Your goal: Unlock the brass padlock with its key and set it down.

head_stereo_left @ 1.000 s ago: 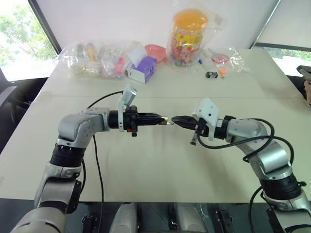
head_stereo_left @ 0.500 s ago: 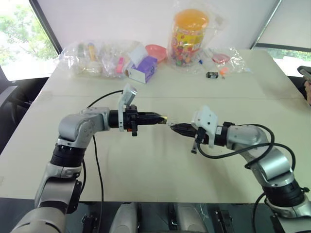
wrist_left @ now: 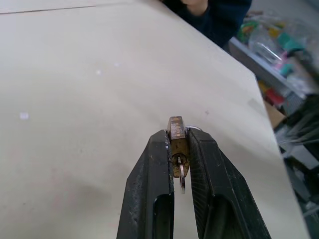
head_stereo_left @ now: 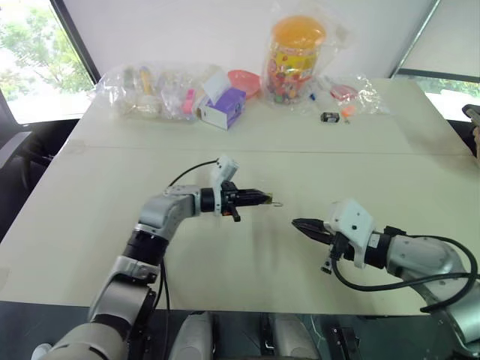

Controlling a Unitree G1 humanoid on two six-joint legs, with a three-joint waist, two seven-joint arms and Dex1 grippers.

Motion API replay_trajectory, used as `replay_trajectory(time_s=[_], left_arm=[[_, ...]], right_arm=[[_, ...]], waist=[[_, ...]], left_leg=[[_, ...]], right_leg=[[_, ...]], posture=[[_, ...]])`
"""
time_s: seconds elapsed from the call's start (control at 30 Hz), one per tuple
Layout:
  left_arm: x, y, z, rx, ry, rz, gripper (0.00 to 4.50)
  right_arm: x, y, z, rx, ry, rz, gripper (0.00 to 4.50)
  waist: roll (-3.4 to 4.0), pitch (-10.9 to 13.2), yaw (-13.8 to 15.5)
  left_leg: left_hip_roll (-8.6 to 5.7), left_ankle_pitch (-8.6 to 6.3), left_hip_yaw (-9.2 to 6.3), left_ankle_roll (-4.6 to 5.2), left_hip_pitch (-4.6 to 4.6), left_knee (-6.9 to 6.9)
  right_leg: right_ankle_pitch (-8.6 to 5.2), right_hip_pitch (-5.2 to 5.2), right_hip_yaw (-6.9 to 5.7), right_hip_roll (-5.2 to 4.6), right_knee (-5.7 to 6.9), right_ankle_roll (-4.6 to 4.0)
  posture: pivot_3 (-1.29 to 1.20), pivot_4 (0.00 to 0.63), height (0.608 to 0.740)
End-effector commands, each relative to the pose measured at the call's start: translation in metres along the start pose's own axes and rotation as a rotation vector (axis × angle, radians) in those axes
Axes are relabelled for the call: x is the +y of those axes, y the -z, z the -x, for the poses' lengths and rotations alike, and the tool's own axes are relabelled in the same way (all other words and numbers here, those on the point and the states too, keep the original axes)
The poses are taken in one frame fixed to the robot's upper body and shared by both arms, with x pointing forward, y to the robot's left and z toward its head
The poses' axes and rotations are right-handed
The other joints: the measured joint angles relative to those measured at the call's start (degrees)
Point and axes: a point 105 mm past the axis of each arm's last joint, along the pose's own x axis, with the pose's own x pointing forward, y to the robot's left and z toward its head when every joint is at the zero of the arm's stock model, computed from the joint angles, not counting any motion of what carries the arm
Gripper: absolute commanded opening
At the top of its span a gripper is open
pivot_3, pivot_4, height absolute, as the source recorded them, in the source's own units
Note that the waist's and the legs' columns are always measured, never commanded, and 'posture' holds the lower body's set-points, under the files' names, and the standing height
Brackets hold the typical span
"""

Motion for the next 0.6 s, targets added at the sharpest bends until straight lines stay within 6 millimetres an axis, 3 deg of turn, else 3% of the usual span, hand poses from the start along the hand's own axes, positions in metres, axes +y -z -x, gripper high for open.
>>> replay_trajectory(time_s=[0.03, 0.17, 0.2, 0.27, 0.43, 0.6], left_arm=[[0.012, -0.003, -0.018, -0.027, -0.081, -0.026, 0.0], [0.016, 0.011, -0.032, -0.006, -0.096, -0.005, 0.0], [0.016, 0.015, -0.033, 0.005, -0.092, -0.01, 0.97], [0.018, 0.018, -0.032, 0.018, -0.087, -0.014, 1.76], [0.029, 0.024, -0.014, 0.056, -0.115, -0.034, 4.35], [0.033, 0.018, 0.014, 0.09, -0.103, -0.126, 4.48]], right_arm=[[0.0, -0.013, 0.002, -0.046, 0.053, 0.012, 0.01], [-0.001, -0.017, 0.002, -0.058, 0.089, 0.007, 0.01], [0.0, -0.017, 0.002, -0.058, 0.092, 0.006, 0.0], [0.0, -0.017, 0.002, -0.053, 0.096, 0.007, 0.0], [-0.001, -0.014, 0.004, -0.031, 0.099, 0.013, 0.0], [-0.005, -0.007, 0.009, 0.021, 0.086, 0.044, 0.0]], waist=[[-0.01, -0.01, 0.12], [-0.01, -0.01, 0.04], [-0.01, -0.01, 0.01], [-0.01, -0.01, 0.03], [-0.03, -0.06, -0.17], [-0.01, -0.07, -1.5]], left_leg=[[-0.01, 0.0, 0.0, 0.0, -0.01, 0.0], [-0.06, -0.04, 0.0, 0.07, -0.05, 0.0], [-0.06, -0.05, 0.0, 0.08, -0.04, 0.0], [-0.05, -0.05, 0.0, 0.09, -0.02, -0.01], [-0.04, -0.05, -0.01, 0.09, 0.11, -0.01], [0.03, -0.05, -0.03, 0.09, 0.13, -0.03]], right_leg=[[0.0, 0.0, 0.0, 0.0, -0.02, 0.0], [0.0, 0.02, -0.02, -0.03, -0.11, 0.01], [0.0, 0.02, -0.03, -0.03, -0.12, 0.01], [0.0, 0.02, -0.03, -0.02, -0.12, 0.01], [0.0, 0.15, -0.03, 0.0, -0.11, 0.01], [0.0, 0.14, -0.02, 0.06, -0.05, 0.0]], posture=[[0.0, 0.15, 0.74], [0.0, 0.15, 0.74], [0.0, 0.15, 0.74], [0.0, 0.15, 0.74], [0.0, 0.15, 0.74], [0.0, 0.15, 0.74]])
